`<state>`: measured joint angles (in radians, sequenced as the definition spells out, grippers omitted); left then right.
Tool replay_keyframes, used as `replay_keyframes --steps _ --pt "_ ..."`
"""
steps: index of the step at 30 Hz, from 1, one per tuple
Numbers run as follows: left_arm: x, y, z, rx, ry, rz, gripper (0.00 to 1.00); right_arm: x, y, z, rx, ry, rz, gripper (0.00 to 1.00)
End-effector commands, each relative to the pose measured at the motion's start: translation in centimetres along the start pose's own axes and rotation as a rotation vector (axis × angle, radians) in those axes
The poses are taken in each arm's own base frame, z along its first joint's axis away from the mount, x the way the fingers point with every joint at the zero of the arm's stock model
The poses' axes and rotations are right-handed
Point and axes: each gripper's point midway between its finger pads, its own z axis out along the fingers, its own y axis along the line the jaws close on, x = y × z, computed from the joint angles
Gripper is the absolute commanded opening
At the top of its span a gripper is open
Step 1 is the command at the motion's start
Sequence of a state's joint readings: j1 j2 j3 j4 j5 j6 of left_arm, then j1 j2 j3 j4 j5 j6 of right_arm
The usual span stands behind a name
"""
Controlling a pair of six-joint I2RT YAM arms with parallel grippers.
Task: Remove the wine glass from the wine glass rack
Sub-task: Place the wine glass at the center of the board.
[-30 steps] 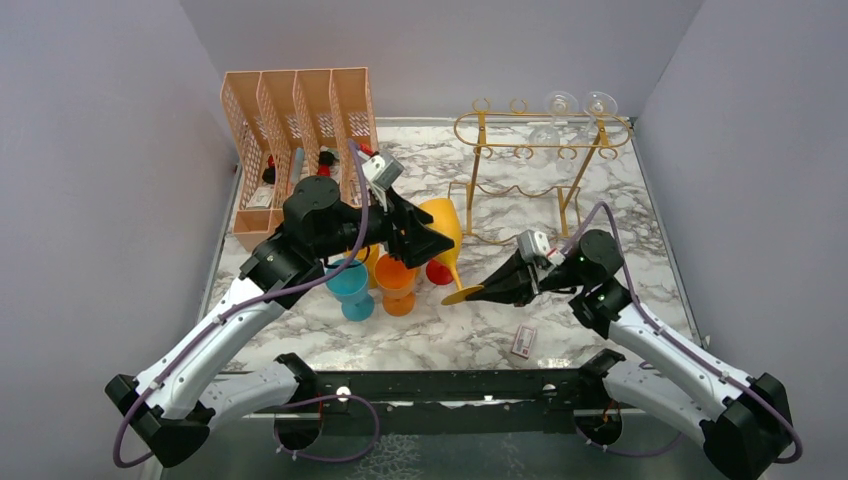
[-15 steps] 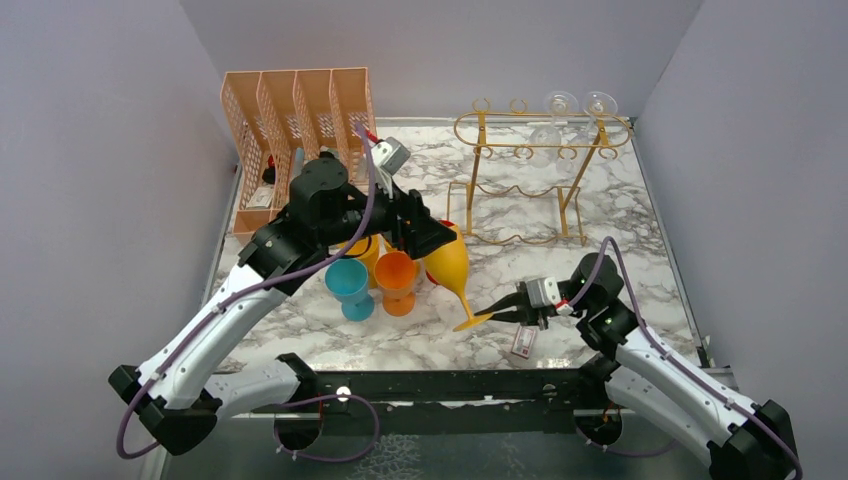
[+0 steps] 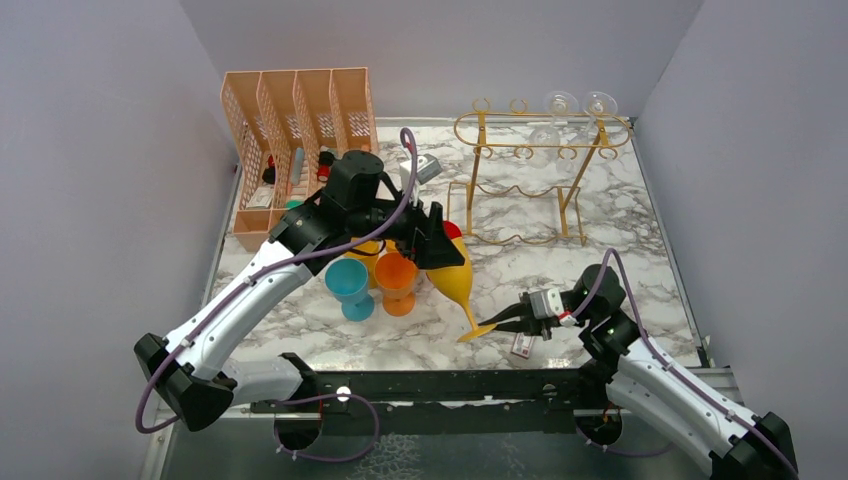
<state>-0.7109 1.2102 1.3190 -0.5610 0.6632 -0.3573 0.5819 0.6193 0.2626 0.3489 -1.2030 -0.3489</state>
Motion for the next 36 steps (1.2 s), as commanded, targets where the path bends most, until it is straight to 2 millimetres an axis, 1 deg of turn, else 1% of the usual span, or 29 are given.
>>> replay_keyframes --steps 1,3,5,9,13,14,16,17,18,23,27,30,31,32,34,36 --pt "1.5 -2.7 -1.2 0.142 0.028 0.058 0.82 -0.4 0.1 0.1 -0.010 -0.003 -0.004 0.01" --pt "2.6 -3.1 -1.2 0.187 0.058 0.047 0.79 -0.6 -0.1 0.1 -0.014 -0.007 -0.010 0.01" --pt "3.3 -3.5 -1.3 0.225 0.075 0.043 0.72 -0.6 -0.2 0.2 -0.022 -0.004 -0.007 0.01" --pt "3.8 -4.0 -1.6 0.262 0.087 0.053 0.59 0.4 -0.5 0.2 -0.018 0.035 0.006 0.01" --pt "3.4 -4.3 -1.8 0.264 0.073 0.074 0.37 1.1 -1.2 0.0 0.032 0.073 0.020 0.01" --pt "3.3 -4.3 -1.8 0.259 0.069 0.076 0.32 1.3 -1.4 -0.1 0.043 0.081 0.023 0.01" --pt "3.2 -4.2 -1.8 0.252 0.065 0.078 0.20 1.6 -1.4 -0.2 0.053 0.092 0.033 0.01" --pt "3.2 -4.1 -1.7 0.250 0.064 0.077 0.16 1.7 -1.3 -0.2 0.055 0.094 0.037 0.01" --pt "2.9 -3.7 -1.6 0.224 0.053 0.079 0.01 1.7 -1.3 -0.2 0.058 0.096 0.038 0.01" --pt "2.3 -4.0 -1.7 0.223 0.039 0.090 0.00 1.8 -1.6 -0.3 0.076 0.106 0.043 0.01" --pt "1.4 -4.9 -2.1 0.243 0.018 0.101 0.00 2.1 -2.2 -0.5 0.112 0.127 0.051 0.02" --pt "1.1 -5.2 -2.4 0.249 0.006 0.119 0.00 2.2 -2.6 -0.6 0.136 0.135 0.052 0.05" --pt "1.1 -5.2 -2.4 0.251 0.008 0.120 0.00 2.1 -2.6 -0.6 0.138 0.133 0.048 0.07" --pt "1.3 -5.2 -2.3 0.252 0.011 0.119 0.00 1.9 -2.6 -0.6 0.138 0.131 0.046 0.11" --pt "1.5 -4.9 -2.2 0.249 0.017 0.113 0.00 1.7 -2.5 -0.6 0.133 0.124 0.041 0.23" --pt "1.8 -4.7 -2.1 0.242 0.021 0.108 0.00 1.4 -2.3 -0.6 0.123 0.116 0.040 0.28"
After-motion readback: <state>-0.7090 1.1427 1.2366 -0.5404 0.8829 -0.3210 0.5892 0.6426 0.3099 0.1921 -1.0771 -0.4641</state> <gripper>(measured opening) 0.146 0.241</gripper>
